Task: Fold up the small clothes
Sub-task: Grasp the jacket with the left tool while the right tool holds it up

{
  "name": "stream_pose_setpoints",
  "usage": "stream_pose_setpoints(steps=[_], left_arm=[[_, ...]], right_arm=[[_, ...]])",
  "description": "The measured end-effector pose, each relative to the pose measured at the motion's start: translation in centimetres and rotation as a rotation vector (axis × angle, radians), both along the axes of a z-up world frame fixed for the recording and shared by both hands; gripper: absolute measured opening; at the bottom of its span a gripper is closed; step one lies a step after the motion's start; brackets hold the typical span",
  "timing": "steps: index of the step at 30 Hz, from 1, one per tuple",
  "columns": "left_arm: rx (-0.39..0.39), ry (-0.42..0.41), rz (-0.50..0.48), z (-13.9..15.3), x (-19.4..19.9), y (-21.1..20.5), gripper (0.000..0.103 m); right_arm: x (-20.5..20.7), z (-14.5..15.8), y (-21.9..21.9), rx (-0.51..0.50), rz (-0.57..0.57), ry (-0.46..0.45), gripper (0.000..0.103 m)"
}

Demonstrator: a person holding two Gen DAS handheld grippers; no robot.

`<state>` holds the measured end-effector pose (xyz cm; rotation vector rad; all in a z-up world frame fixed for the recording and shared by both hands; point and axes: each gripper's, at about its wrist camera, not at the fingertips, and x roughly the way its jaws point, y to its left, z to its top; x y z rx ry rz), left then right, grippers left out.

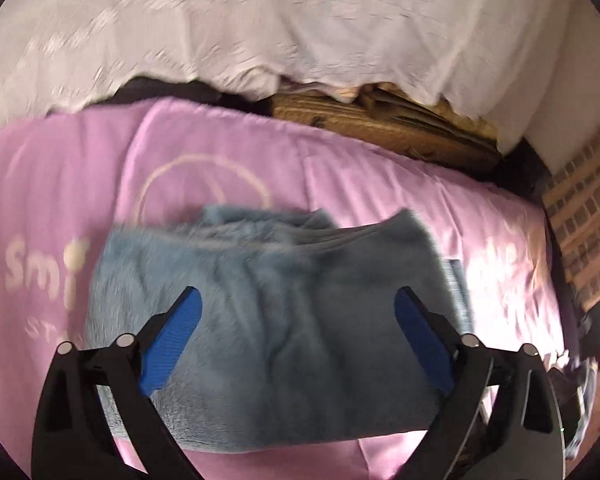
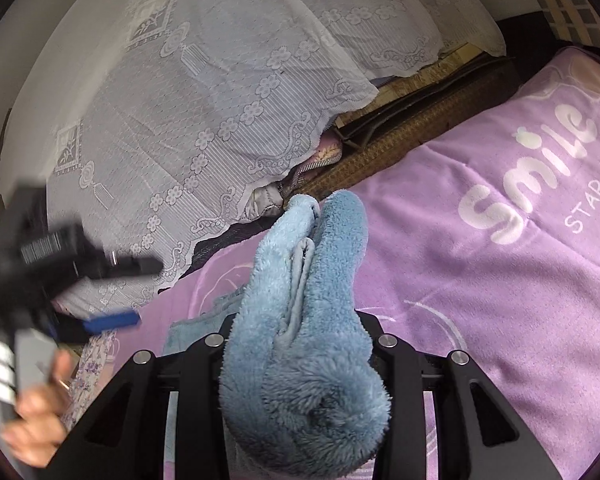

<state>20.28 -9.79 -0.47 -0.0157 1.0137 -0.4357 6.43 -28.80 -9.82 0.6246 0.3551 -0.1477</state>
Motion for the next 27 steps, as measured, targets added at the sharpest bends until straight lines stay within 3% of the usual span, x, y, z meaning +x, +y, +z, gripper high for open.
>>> stream_pose_setpoints(steps=[3, 6, 8, 11, 16, 23, 25, 27], left_arm=[[0.155, -0.061, -0.087, 1.9, -1.6, -4.9, 0.098], [0.34, -0.115, -0.163, 1.8, -2.7, -9.5, 0.098], [0.418, -0.123, -0.176, 1.4, -2.8, -11.0, 0.098], [0.459, -0.132, -0.17, 1.7, -2.8, -11.8, 0.098], [0.383, -0.053, -0.181, 1.9, -2.2, -12.3, 0.098], [0.48, -0.006, -0.267, -1.5, -1.9, -14.3, 0.098], [0.44, 0.027, -0.258, -1.8, -1.0, -13.5, 0.083], [0.364, 0.098, -0.25, -1.9, -0.2, -12.6, 0.045]], right_arm=[[0.0, 0.3, 0.7, -0.036, 0.005, -0.007, 0.036], [-0.1, 0.8, 1.7, -0.085, 0.011, -0.02, 0.036], [-0.2, 0.9, 2.3, -0.113, 0.012, -0.026, 0.036], [-0.3, 1.1, 3.0, -0.161, 0.005, -0.034, 0.036], [-0.3, 1.2, 3.6, -0.195, 0.0, -0.04, 0.036], [-0.5, 1.4, 4.0, -0.236, 0.006, -0.064, 0.036], [-0.4, 1.3, 4.3, -0.243, 0.008, -0.067, 0.036], [-0.6, 1.1, 4.5, -0.256, 0.014, -0.07, 0.036]])
